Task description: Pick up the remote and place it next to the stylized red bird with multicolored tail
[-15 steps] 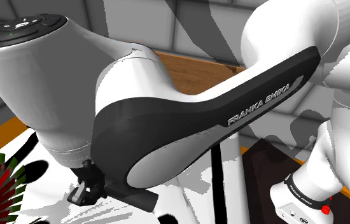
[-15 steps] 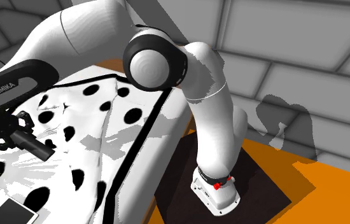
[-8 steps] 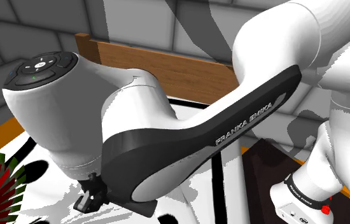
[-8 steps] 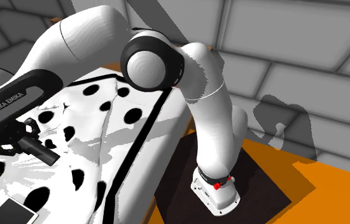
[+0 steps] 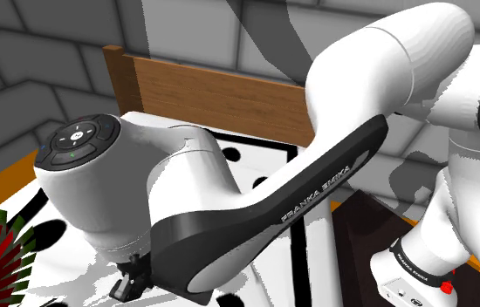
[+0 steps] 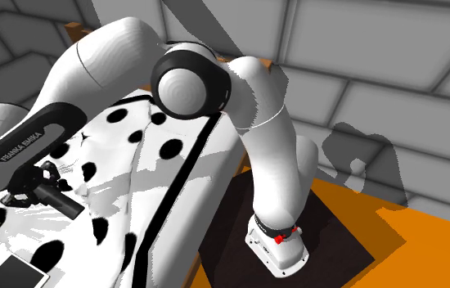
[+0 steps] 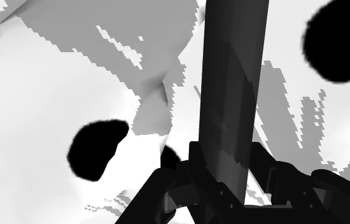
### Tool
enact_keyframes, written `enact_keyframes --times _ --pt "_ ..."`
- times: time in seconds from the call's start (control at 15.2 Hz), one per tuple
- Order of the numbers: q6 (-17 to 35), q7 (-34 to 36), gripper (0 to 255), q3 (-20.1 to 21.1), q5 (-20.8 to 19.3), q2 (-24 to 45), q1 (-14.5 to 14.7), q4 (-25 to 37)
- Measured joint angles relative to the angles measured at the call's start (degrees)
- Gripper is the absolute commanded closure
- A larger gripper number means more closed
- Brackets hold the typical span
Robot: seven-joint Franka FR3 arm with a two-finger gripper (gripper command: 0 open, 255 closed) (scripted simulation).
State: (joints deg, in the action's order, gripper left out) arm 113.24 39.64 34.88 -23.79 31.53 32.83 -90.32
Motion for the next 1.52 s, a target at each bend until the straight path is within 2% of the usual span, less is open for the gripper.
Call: enact_keyframes --times 0.4,0.79,0.86,1.25,1.52 --pt "3.2 1.0 255 -0.7 -1.2 1.6 0.3 -1.9" --pt "3.5 1.1 255 -0.9 -1.4 1.9 0.4 -1.9" --pt "3.5 1.1 0 -0.9 -1.4 1.9 0.4 -1.9" --pt "3.5 1.1 0 -0.9 -1.4 1.9 0.4 -1.9" --pt "-0.5 -0.1 0 0.1 0.2 -0.3 0.1 0.4"
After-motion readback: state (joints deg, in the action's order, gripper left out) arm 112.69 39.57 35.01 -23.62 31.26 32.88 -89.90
